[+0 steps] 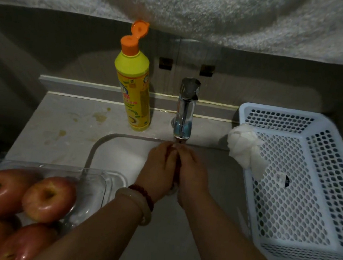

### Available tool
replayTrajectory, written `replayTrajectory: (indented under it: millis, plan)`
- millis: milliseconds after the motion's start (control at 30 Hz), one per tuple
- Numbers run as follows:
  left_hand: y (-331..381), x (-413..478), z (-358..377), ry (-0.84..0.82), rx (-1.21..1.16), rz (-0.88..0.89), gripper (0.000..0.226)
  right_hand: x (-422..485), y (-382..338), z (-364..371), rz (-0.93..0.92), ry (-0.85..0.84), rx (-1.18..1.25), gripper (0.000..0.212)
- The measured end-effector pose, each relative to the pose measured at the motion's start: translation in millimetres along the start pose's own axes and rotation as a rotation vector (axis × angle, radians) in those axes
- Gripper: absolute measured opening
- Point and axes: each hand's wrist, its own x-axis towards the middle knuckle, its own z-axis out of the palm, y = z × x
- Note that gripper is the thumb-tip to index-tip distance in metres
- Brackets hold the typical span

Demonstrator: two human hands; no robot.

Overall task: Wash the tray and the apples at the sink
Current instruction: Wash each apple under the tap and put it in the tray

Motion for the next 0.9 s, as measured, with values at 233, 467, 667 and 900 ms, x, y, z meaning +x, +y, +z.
replayTrajectory:
  millis: [233,467,667,900]
  plan:
    - [8,-3,-3,-0.025,-0.149,-0.129,0.024,2,-1,-2,-0.072,0.008,-0.165,0.016]
    - [22,2,-8,-0.042,-0.556,-0.540,0.038,3,20,-8,-0.725,-0.047,-0.623,0.040]
    - [16,-6,-1,-0.078,-0.178,-0.119,0.036,8,-6,-6,-0.032,0.042,-0.058,0.029]
    - [18,-2,-11,-0.084,-0.673,-0.595,0.045,-5,21,-15,-0.720,-0.071,-0.568,0.035]
